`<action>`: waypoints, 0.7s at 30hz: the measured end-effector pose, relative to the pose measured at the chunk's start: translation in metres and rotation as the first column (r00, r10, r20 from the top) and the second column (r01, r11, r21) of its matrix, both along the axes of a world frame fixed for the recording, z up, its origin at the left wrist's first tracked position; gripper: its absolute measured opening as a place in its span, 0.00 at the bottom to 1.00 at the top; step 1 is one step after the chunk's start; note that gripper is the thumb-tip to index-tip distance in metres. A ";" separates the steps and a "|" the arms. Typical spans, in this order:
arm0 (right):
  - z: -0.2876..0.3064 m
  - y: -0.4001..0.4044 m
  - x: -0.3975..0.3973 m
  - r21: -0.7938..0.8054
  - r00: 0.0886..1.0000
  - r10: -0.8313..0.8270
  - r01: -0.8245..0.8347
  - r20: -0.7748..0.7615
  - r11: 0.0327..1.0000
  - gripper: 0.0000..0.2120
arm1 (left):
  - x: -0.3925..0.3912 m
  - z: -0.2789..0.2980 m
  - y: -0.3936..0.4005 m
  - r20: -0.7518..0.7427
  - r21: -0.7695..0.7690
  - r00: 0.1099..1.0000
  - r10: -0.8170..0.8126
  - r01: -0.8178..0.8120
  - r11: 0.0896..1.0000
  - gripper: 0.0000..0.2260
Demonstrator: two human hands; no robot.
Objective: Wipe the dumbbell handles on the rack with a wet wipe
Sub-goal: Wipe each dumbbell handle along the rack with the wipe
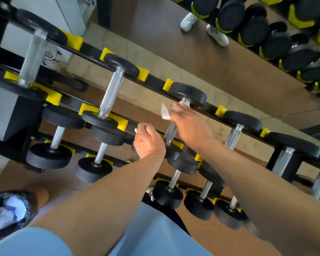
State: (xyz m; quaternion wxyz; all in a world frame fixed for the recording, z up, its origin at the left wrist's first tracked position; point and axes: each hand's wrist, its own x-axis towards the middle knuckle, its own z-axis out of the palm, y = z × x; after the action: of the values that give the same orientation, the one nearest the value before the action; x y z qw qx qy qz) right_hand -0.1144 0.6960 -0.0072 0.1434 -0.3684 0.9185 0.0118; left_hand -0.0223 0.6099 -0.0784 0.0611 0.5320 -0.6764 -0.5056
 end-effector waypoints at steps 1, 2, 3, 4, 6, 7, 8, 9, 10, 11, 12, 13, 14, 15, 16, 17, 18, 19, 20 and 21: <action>-0.007 0.004 0.002 0.009 0.998 0.063 -0.063 0.012 0.998 0.17 | 0.000 0.000 0.000 0.002 0.000 1.000 -0.005 0.005 1.000 0.10; -0.012 0.009 0.010 -0.013 0.994 0.106 -0.106 0.029 0.994 0.16 | 0.000 0.000 0.000 0.002 0.001 1.000 -0.004 0.004 1.000 0.11; -0.013 0.013 0.022 -0.020 0.989 0.132 -0.131 0.062 0.991 0.16 | 0.001 0.000 0.000 0.004 0.004 1.000 0.002 -0.002 1.000 0.11; -0.013 0.015 0.036 -0.025 0.985 0.130 -0.128 0.117 0.991 0.15 | 0.000 -0.001 0.000 0.008 0.011 1.000 0.008 -0.008 1.000 0.11; -0.006 0.016 0.056 -0.083 0.970 0.023 -0.003 0.240 0.997 0.08 | -0.001 -0.002 0.000 0.007 0.027 1.000 0.011 -0.011 1.000 0.11; -0.002 0.014 0.060 -0.108 0.931 -0.119 0.165 0.346 0.980 0.09 | -0.001 -0.001 -0.001 0.004 0.032 1.000 0.014 -0.014 0.999 0.12; 0.001 0.012 0.061 -0.128 0.837 -0.266 0.366 0.478 0.922 0.12 | 0.000 0.000 -0.001 0.003 0.035 1.000 0.013 -0.013 0.999 0.12; 0.007 0.011 0.060 -0.137 0.718 -0.376 0.544 0.586 0.828 0.14 | 0.000 0.002 -0.001 0.004 0.036 1.000 0.003 -0.004 0.999 0.11; 0.015 0.010 0.057 -0.161 0.642 -0.435 0.658 0.632 0.736 0.14 | 0.001 0.002 0.000 0.005 0.039 1.000 -0.004 0.004 0.999 0.11; 0.023 0.010 0.052 -0.209 0.621 -0.476 0.719 0.623 0.663 0.14 | 0.002 0.003 -0.001 0.006 0.043 1.000 -0.007 0.007 0.999 0.10; 0.030 0.010 0.046 -0.279 0.630 -0.512 0.748 0.584 0.601 0.14 | 0.001 0.003 -0.001 0.006 0.049 1.000 -0.010 0.009 0.999 0.10; 0.037 0.009 0.039 -0.364 0.657 -0.529 0.746 0.537 0.557 0.13 | 0.001 0.003 -0.001 0.006 0.054 1.000 -0.014 0.014 0.998 0.10; 0.042 0.007 0.030 -0.442 0.710 -0.514 0.703 0.480 0.557 0.13 | 0.001 0.004 -0.001 0.006 0.054 1.000 -0.016 0.016 0.998 0.10; 0.045 0.004 0.021 -0.489 0.784 -0.467 0.620 0.409 0.613 0.12 | 0.002 0.003 -0.001 0.004 0.050 1.000 -0.016 0.015 0.999 0.10; 0.045 0.000 0.013 -0.485 0.859 -0.397 0.511 0.324 0.710 0.10 | 0.002 0.004 -0.001 0.001 0.045 1.000 -0.014 0.014 0.999 0.10; 0.043 -0.003 0.006 -0.457 0.922 -0.308 0.383 0.233 0.803 0.10 | 0.002 0.005 -0.001 -0.001 0.042 1.000 -0.015 0.015 0.999 0.10; 0.034 -0.004 -0.001 -0.411 0.968 -0.205 0.247 0.143 0.878 0.10 | 0.002 0.005 -0.001 0.001 0.042 1.000 -0.014 0.014 0.999 0.10; 0.023 -0.003 -0.008 -0.324 0.993 -0.096 0.112 0.067 0.939 0.09 | 0.002 0.006 -0.001 0.004 0.043 1.000 -0.011 0.010 0.999 0.10; 0.013 -0.002 -0.010 -0.202 1.000 0.001 0.004 0.028 0.979 0.09 | 0.002 0.006 -0.001 0.005 0.043 1.000 -0.008 0.007 0.999 0.10; 0.003 0.000 -0.007 -0.092 0.997 0.066 -0.062 0.035 0.994 0.10 | 0.001 0.006 -0.001 0.006 0.038 1.000 -0.009 0.008 0.999 0.10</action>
State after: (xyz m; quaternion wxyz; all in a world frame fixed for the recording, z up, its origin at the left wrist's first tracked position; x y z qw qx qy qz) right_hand -0.1217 0.6963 -0.0044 0.1437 -0.4039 0.9029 -0.0324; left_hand -0.0210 0.6086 -0.0724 0.0468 0.5318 -0.6691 -0.5171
